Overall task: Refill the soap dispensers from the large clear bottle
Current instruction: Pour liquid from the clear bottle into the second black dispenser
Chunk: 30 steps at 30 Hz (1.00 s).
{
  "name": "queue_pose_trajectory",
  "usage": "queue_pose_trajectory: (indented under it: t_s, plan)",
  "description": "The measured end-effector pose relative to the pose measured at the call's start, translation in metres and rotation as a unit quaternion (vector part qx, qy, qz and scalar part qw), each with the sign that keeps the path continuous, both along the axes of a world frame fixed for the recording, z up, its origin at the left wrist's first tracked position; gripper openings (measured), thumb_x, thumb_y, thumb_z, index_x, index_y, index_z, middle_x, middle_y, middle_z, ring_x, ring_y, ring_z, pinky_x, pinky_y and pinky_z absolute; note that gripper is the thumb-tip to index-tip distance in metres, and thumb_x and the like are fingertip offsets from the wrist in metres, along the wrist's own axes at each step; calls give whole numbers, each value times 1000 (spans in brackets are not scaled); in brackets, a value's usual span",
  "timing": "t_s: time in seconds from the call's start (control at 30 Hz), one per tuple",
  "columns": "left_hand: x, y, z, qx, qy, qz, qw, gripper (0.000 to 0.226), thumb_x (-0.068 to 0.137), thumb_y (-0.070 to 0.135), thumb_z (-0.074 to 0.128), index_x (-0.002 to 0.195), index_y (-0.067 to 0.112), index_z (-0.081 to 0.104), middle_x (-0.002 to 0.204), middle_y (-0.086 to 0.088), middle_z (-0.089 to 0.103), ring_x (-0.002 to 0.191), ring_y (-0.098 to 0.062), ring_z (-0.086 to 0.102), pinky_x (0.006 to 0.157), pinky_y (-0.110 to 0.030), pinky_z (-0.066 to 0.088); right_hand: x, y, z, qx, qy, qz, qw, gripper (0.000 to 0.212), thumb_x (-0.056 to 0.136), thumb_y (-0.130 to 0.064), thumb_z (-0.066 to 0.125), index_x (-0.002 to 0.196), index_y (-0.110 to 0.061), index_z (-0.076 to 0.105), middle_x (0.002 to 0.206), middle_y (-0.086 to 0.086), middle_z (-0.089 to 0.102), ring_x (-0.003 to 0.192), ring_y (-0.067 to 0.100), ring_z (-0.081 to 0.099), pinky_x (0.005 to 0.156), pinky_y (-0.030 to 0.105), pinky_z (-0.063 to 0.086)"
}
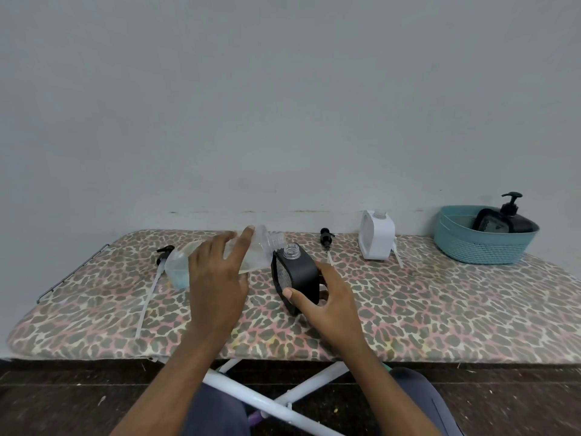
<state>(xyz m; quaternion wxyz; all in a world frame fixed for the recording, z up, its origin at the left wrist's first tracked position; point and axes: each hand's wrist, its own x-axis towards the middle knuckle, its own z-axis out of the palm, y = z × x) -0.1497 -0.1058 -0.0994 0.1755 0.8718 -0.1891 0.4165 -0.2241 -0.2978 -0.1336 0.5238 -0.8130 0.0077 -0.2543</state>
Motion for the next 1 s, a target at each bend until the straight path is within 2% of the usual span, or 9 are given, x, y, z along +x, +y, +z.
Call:
queue_pose_trajectory:
  t_s: [0.1, 0.2, 0.37, 0.47, 0.57, 0.73, 0.87, 1.0]
  plan:
    - [-1, 0, 0, 11, -1, 4, 1000, 95, 63, -13, 80, 149, 21, 56, 129, -12, 62, 123, -35, 55, 104, -53, 42, 0, 0, 0, -2, -3, -1, 1000, 48, 86, -52, 83, 121, -58, 51, 116, -37, 63, 114, -17, 56, 93, 21, 51]
    - [-1, 0, 0, 21, -3, 9, 1000, 95, 63, -14, 79, 148, 20, 56, 129, -13, 62, 124, -35, 55, 105, -53, 41, 0, 0, 0, 0, -1, 3, 1000, 44, 87, -48, 83, 115, -61, 51, 111, -47, 60, 112, -19, 55, 92, 20, 48]
    - [-1, 1, 1, 37, -12, 22, 999, 95, 63, -16, 75, 149, 20, 56, 132, -14, 61, 125, -36, 53, 106, -52, 38, 1, -1, -1, -4, 6, 11, 1000, 44, 90, -43, 82, 111, -63, 50, 108, -54, 56, 110, -25, 53, 85, 9, 41]
    - [-1, 1, 1, 48, -14, 28, 998, 94, 64, -16, 74, 149, 19, 56, 134, -15, 61, 126, -37, 53, 106, -52, 38, 1, -1, -1, -5, 9, 10, 1000, 44, 90, -44, 82, 111, -65, 50, 109, -53, 56, 110, -24, 53, 85, 8, 41]
    - [-1, 1, 1, 55, -20, 32, 998, 93, 65, -15, 74, 149, 19, 56, 133, -16, 61, 127, -38, 54, 106, -53, 39, 2, -1, -2, 2, 8, 10, 1000, 44, 90, -46, 81, 112, -68, 51, 111, -48, 59, 111, -22, 54, 87, 14, 43]
    - [-2, 1, 2, 65, -24, 39, 997, 92, 66, -16, 71, 150, 19, 56, 134, -17, 61, 127, -39, 55, 105, -54, 40, 0, -1, -2, 13, 8, 14, 1000, 43, 91, -44, 81, 118, -62, 53, 114, -39, 64, 112, -18, 56, 87, 14, 45]
    - [-2, 1, 2, 71, -28, 46, 996, 92, 65, -16, 71, 149, 19, 57, 134, -17, 60, 127, -40, 55, 104, -55, 40, -1, -2, -1, 30, 9, 26, 999, 44, 93, -35, 81, 127, -47, 57, 116, -26, 66, 101, -20, 61, 71, 5, 50]
    - [-2, 1, 2, 74, -36, 50, 995, 91, 66, -16, 71, 149, 20, 57, 135, -17, 60, 127, -40, 55, 104, -54, 40, 1, -3, -3, 18, 9, 25, 999, 49, 92, -40, 80, 130, -53, 52, 120, -35, 61, 109, -25, 54, 79, 1, 44]
